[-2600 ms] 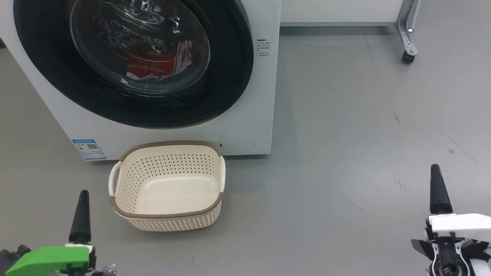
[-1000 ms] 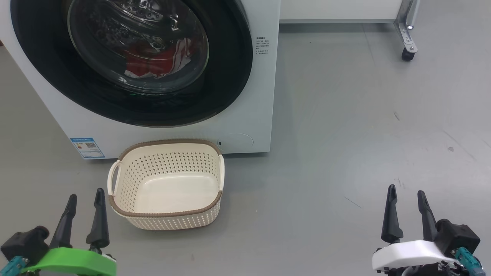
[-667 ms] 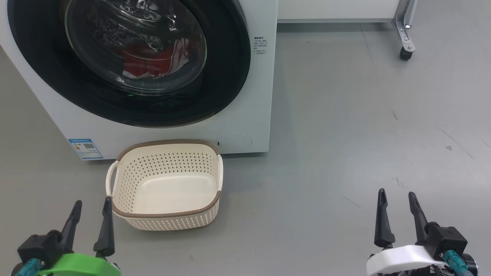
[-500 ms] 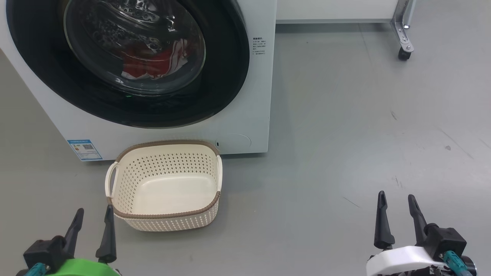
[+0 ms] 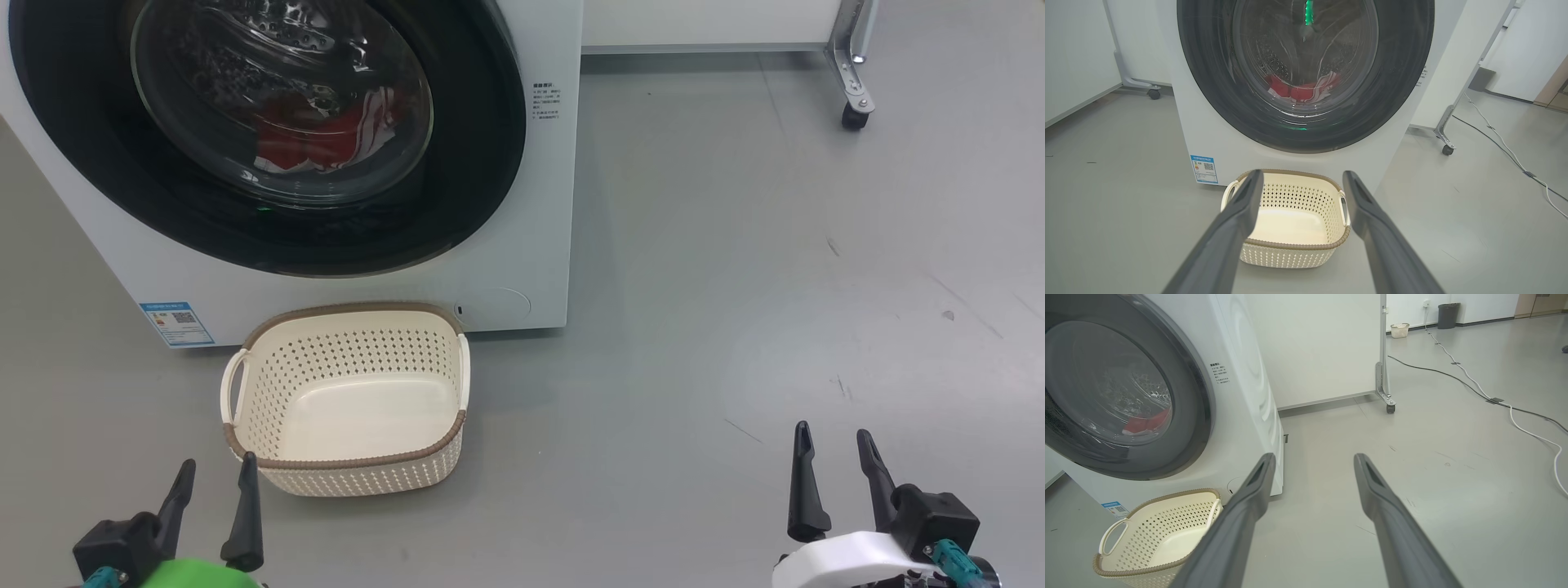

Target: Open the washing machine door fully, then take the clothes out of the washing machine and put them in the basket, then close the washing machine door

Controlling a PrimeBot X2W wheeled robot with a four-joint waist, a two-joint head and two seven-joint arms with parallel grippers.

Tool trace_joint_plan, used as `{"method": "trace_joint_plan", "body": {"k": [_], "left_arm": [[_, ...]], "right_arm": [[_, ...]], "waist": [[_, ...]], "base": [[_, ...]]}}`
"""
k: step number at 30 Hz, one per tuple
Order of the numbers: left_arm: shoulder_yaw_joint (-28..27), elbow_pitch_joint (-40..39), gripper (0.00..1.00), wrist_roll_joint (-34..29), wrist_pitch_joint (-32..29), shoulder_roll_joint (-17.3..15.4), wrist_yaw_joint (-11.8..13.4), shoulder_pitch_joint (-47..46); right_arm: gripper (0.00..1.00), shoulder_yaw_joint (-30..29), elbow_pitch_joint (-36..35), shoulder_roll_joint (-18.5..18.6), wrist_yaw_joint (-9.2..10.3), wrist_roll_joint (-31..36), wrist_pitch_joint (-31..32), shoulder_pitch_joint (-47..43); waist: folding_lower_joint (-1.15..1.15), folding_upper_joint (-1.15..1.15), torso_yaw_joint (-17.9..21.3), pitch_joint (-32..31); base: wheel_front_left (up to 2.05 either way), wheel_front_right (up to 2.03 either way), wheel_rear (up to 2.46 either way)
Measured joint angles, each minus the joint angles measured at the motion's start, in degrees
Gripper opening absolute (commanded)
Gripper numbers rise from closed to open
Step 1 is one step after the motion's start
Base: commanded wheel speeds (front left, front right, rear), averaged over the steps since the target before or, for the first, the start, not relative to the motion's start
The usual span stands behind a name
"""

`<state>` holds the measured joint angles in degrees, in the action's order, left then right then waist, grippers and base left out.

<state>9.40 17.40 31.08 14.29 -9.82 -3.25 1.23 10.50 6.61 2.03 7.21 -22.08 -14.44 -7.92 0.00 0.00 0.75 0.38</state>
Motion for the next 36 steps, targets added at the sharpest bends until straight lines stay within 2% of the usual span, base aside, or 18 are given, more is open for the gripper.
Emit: {"method": "trace_joint_plan", "body": {"k": [36], "left_arm": [[-3.2, 2.3, 1.0, -2.4, 0.0, 1.7, -1.6, -0.1]], "right_arm": [[1.0, 0.0, 1.4, 0.0, 0.0, -0.1, 0.0, 0.5]], "waist": [[0.0, 0.0, 0.1, 0.8]], "base": [[0.0, 0.0, 0.0]]}}
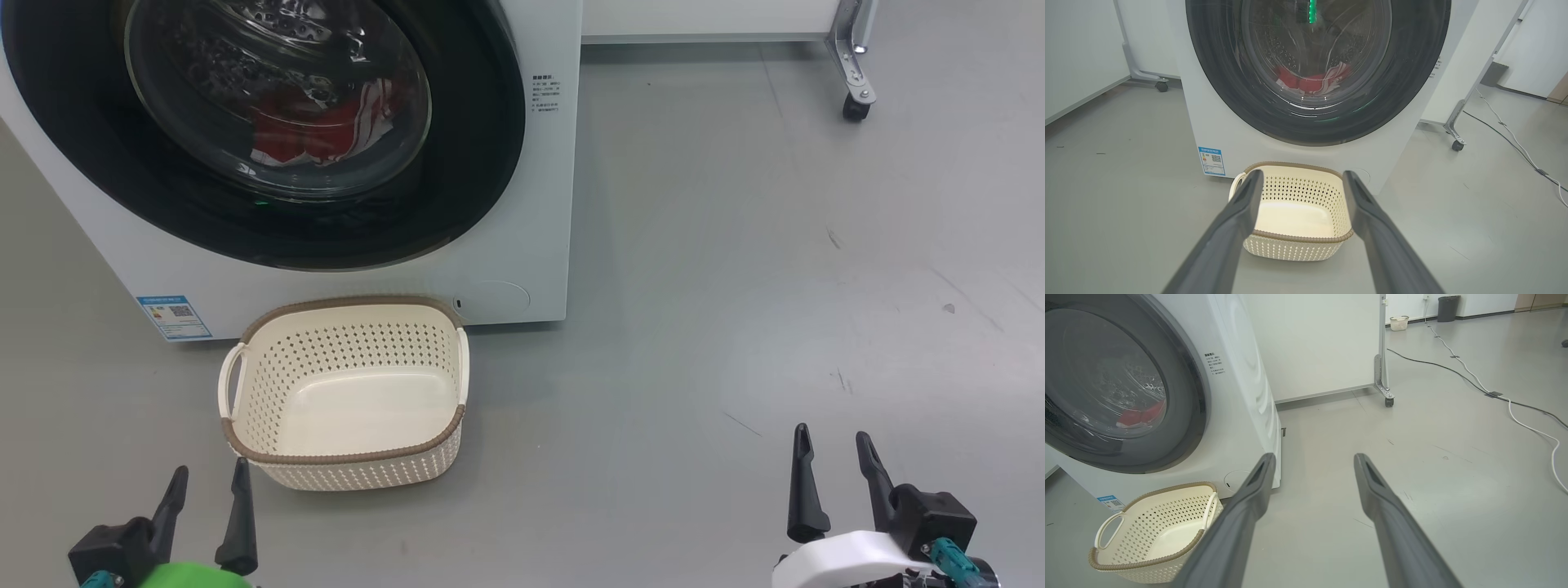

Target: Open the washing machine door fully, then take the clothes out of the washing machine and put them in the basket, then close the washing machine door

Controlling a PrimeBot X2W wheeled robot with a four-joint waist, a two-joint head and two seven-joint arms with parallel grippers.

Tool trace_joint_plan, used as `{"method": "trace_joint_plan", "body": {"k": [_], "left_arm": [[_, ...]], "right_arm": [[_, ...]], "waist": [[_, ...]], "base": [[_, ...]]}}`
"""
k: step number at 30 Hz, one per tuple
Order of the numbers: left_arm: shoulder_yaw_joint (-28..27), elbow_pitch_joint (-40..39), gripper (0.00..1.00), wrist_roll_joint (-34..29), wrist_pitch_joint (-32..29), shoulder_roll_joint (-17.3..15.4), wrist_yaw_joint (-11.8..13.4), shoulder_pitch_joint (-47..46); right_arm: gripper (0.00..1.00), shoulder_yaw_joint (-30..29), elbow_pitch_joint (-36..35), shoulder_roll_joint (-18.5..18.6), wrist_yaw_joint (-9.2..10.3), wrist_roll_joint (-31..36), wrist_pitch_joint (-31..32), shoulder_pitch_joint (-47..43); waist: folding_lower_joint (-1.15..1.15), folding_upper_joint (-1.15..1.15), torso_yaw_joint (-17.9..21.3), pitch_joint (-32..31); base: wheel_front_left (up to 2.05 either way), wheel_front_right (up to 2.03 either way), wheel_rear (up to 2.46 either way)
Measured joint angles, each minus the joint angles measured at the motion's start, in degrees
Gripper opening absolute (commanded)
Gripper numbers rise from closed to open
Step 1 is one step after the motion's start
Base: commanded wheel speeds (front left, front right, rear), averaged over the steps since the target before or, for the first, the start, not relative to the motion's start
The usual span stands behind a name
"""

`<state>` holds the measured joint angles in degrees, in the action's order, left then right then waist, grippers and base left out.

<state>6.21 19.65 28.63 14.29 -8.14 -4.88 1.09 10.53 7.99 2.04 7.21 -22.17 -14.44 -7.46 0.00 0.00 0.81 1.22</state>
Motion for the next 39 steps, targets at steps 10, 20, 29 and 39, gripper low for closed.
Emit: {"method": "trace_joint_plan", "body": {"k": [10, 20, 29, 39], "left_arm": [[-0.3, 0.0, 1.0, -1.6, 0.0, 0.1, -0.5, -0.1], [-1.2, -1.2, 1.0, -1.7, 0.0, -0.1, -1.0, -1.3], [-2.3, -3.3, 1.0, -1.5, 0.0, -1.6, -1.8, -3.4], [-2.4, -5.8, 1.0, 0.7, 0.1, -2.8, -2.0, -7.2]], "right_arm": [[1.0, -0.7, -0.3, 0.0, 0.0, 0.0, 0.0, 0.2], [1.0, -0.4, -2.8, 0.0, 0.01, -1.7, 0.0, 2.7], [1.0, 1.5, -4.5, 0.3, 0.01, -1.6, 0.0, 9.4], [1.0, 2.7, -7.1, 0.6, 0.01, -7.3, 0.0, 21.7]], "waist": [[0.0, 0.0, -0.3, 0.7], [0.0, 0.0, -1.4, 3.5], [0.0, 0.0, -2.7, 8.6], [0.0, 0.0, -4.4, 16.0]], "base": [[0.0, 0.0, 0.0], [0.0, 0.0, 0.0], [0.0, 0.0, 0.0], [0.0, 0.0, 0.0]]}}
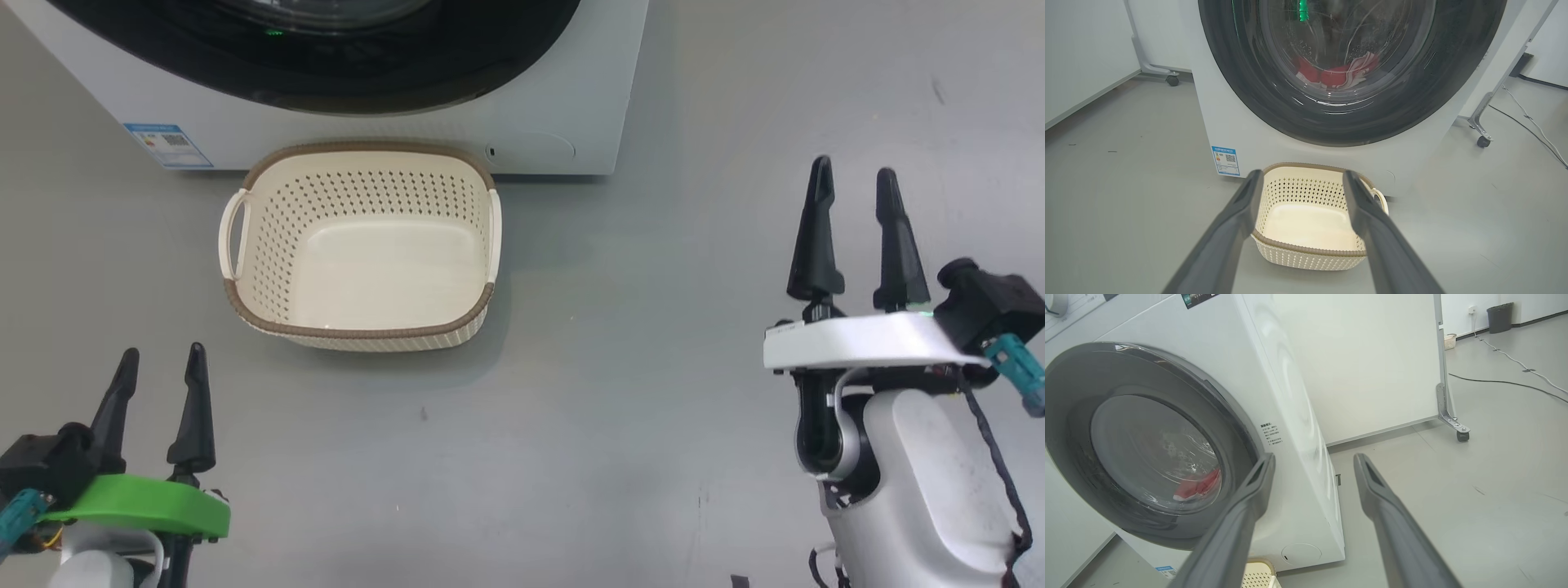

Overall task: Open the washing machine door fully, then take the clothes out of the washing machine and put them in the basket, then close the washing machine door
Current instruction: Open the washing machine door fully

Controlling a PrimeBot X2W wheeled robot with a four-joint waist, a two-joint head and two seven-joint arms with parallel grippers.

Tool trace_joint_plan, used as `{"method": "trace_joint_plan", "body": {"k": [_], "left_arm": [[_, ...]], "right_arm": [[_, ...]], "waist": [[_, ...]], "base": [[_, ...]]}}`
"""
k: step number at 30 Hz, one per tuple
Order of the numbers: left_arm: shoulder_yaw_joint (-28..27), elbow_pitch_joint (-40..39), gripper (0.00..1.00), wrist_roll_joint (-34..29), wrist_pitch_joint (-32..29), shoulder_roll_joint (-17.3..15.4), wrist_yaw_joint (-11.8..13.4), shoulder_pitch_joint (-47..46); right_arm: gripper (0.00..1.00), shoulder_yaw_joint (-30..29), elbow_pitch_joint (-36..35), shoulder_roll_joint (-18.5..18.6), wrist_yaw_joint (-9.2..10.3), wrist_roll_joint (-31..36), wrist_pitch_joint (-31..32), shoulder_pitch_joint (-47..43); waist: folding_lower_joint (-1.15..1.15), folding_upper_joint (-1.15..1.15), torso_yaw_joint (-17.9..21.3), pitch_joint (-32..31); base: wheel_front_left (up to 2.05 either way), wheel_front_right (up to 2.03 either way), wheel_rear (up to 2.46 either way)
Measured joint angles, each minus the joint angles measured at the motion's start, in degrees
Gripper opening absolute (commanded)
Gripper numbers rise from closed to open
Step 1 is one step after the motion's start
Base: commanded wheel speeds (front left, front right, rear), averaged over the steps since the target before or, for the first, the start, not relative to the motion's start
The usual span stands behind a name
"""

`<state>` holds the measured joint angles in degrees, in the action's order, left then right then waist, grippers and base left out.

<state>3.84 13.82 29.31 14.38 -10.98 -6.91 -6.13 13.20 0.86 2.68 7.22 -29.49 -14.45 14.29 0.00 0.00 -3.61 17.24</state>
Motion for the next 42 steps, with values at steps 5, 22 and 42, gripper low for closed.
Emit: {"method": "trace_joint_plan", "body": {"k": [5, 22, 42], "left_arm": [[0.8, -1.2, 1.0, 0.4, 0.0, -1.4, 0.0, -1.6], [3.0, -5.8, 1.0, 6.2, 0.1, -4.4, 0.0, -7.2], [6.5, -5.1, 1.0, 9.0, 0.1, -5.2, 0.0, -11.5]], "right_arm": [[1.0, 0.0, 0.1, 0.3, 0.0, -0.3, 0.1, 6.8], [0.0, -1.7, 3.6, 1.0, 0.0, -4.9, 2.1, 28.9], [0.0, -5.0, 15.1, 1.5, 0.02, -25.8, 7.8, 47.6]], "waist": [[0.0, 0.0, -1.1, 3.9], [0.0, 0.0, -5.4, 15.5], [0.0, 0.0, -10.4, 22.4]], "base": [[0.0, 0.0, 0.0], [0.0, 0.0, 0.0], [0.0, 0.0, 0.0]]}}
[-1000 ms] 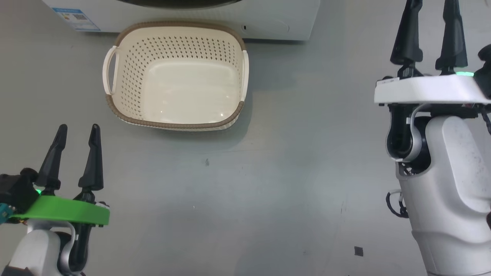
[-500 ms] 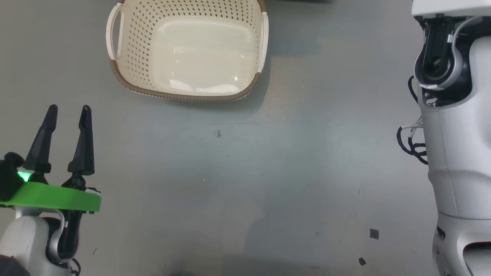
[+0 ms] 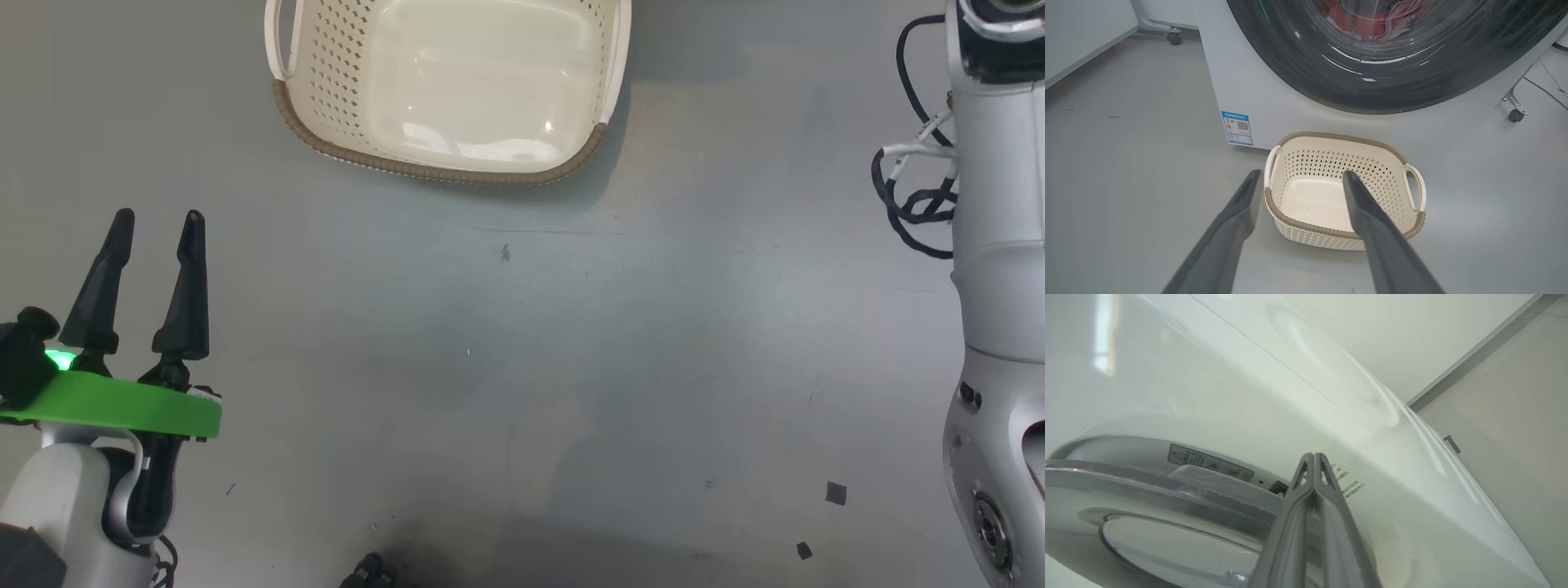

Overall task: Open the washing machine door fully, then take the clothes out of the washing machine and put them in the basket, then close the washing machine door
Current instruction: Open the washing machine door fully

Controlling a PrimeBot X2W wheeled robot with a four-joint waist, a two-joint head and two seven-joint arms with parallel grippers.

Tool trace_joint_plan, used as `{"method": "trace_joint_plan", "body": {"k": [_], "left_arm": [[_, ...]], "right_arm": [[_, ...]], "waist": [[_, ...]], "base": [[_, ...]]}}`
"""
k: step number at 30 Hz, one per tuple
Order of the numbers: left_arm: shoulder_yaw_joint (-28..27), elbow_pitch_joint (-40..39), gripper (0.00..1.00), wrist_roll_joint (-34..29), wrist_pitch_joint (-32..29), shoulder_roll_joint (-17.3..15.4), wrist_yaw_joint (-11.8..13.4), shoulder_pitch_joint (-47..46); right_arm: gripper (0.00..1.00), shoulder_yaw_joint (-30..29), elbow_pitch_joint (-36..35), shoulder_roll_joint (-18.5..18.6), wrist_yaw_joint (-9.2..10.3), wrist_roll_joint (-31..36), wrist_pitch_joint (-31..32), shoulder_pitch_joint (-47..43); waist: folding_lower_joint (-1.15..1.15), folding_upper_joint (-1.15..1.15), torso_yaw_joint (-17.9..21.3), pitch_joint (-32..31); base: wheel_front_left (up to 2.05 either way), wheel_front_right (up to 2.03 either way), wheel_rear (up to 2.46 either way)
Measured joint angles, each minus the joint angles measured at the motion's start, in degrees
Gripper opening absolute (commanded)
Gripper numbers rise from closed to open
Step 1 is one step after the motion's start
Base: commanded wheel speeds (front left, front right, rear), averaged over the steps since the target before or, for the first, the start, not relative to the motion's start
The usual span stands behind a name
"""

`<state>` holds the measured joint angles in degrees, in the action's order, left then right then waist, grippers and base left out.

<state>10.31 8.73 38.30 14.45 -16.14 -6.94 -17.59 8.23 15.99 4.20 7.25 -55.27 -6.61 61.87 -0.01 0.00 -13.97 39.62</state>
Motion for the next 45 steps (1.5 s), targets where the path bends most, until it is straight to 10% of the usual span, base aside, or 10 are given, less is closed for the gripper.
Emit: {"method": "trace_joint_plan", "body": {"k": [45], "left_arm": [[1.4, 2.0, 1.0, 2.5, 0.0, 0.3, 0.0, -1.2]], "right_arm": [[0.0, 5.8, 15.4, 2.5, 0.47, -34.7, 12.6, 17.0]], "waist": [[0.01, 0.0, -2.8, 0.6]], "base": [[0.0, 0.0, 0.0]]}}
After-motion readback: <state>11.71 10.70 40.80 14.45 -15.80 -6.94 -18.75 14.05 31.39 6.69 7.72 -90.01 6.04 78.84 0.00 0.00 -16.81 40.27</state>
